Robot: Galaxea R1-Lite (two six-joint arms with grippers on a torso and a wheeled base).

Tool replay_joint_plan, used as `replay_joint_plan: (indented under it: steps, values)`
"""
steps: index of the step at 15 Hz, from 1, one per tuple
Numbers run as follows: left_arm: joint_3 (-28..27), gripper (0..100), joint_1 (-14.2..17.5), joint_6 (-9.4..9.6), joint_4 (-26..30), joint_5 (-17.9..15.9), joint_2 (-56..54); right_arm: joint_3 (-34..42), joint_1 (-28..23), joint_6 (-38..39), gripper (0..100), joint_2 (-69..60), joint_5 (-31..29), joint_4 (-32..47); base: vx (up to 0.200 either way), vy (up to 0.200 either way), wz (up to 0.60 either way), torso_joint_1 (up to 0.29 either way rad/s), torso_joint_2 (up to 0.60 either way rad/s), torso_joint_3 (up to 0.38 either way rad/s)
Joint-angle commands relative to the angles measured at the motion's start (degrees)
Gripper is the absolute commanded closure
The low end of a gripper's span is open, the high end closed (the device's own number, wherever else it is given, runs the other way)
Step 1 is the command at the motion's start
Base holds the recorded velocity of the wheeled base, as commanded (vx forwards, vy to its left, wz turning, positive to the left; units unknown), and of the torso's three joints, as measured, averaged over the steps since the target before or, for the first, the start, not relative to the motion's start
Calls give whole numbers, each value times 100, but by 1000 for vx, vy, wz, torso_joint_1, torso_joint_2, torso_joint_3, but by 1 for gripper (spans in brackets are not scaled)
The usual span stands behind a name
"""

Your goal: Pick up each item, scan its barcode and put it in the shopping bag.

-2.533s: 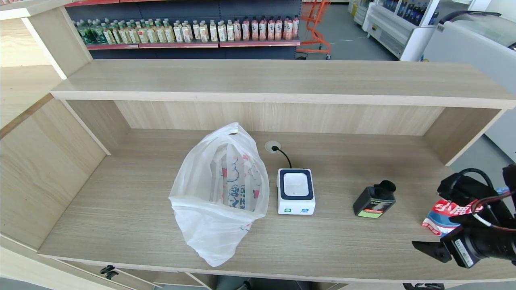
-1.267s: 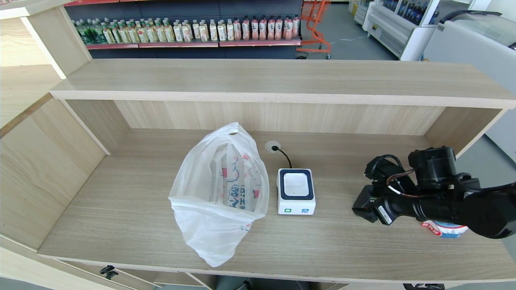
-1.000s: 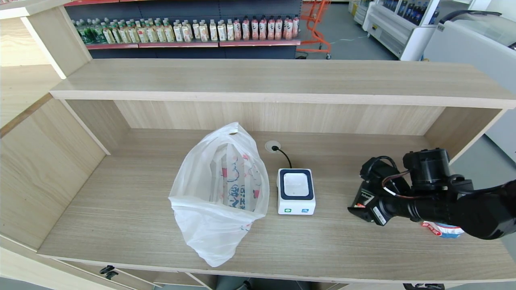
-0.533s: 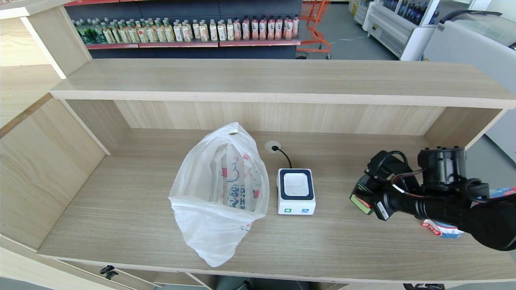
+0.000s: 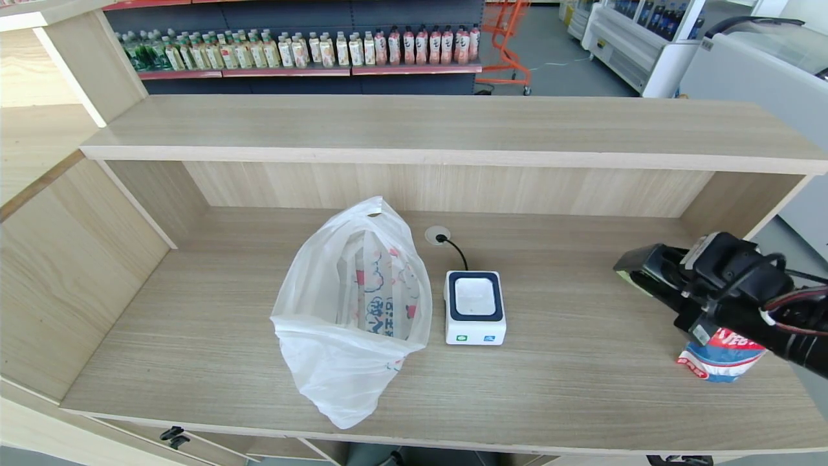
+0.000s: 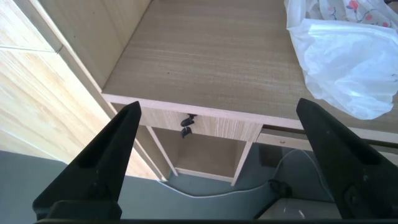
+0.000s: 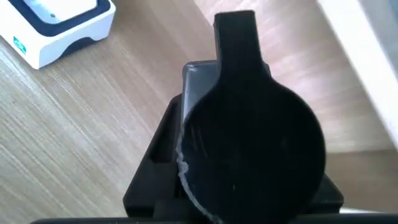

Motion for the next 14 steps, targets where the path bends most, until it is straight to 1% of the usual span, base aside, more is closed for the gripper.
replay_joint_plan:
  steps: [1, 3, 4, 5, 6, 7, 8, 9, 10, 11, 12, 13, 14]
  values:
    - [0, 0, 1, -1, 0, 1, -2, 70, -244, -1621, 100, -529, 1929, -167, 0, 0, 0, 0, 0, 0]
    - [0, 0, 1, -1, 0, 1, -2, 35, -306, -4425, 100, -520, 3309, -123, 0, 0, 0, 0, 0, 0]
    - [0, 0, 1, -1, 0, 1, -2, 26, -253, -5655, 100, -520, 3941, -114, 0, 0, 0, 0, 0, 0]
    - [0, 0, 1, -1, 0, 1, -2, 26, -192, -6069, 100, -511, 4100, -114, 0, 0, 0, 0, 0, 0]
    - [0, 0, 1, -1, 0, 1, -2, 35, 327, -7624, 100, -318, 4539, 132, 0, 0, 0, 0, 0, 0]
    - [0, 0, 1, -1, 0, 1, -2, 26, 617, -8406, 100, -107, 4768, 783, 0, 0, 0, 0, 0, 0]
    - [0, 0, 1, -1, 0, 1, -2, -17, 687, -8907, 100, -89, 4820, 1486, 0, 0, 0, 0, 0, 0]
    - [0, 0, 1, -1, 0, 1, -2, -61, 696, -9233, 100, -151, 4829, 1969, 0, 0, 0, 0, 0, 0]
    - [0, 0, 1, -1, 0, 1, -2, -141, 872, -9725, 100, -379, 4882, 2532, 0, 0, 0, 0, 0, 0]
    - [0, 0, 1, -1, 0, 1, -2, -158, 933, -9830, 100, -406, 4935, 2540, 0, 0, 0, 0, 0, 0]
    - [0, 0, 1, -1, 0, 1, -2, -184, 960, -10103, 100, -379, 5172, 2540, 0, 0, 0, 0, 0, 0]
    - [0, 0, 1, -1, 0, 1, -2, -228, 977, -10296, 100, -371, 5286, 2532, 0, 0, 0, 0, 0, 0]
    - [0, 0, 1, -1, 0, 1, -2, -237, 986, -10296, 100, -379, 5321, 2532, 0, 0, 0, 0, 0, 0]
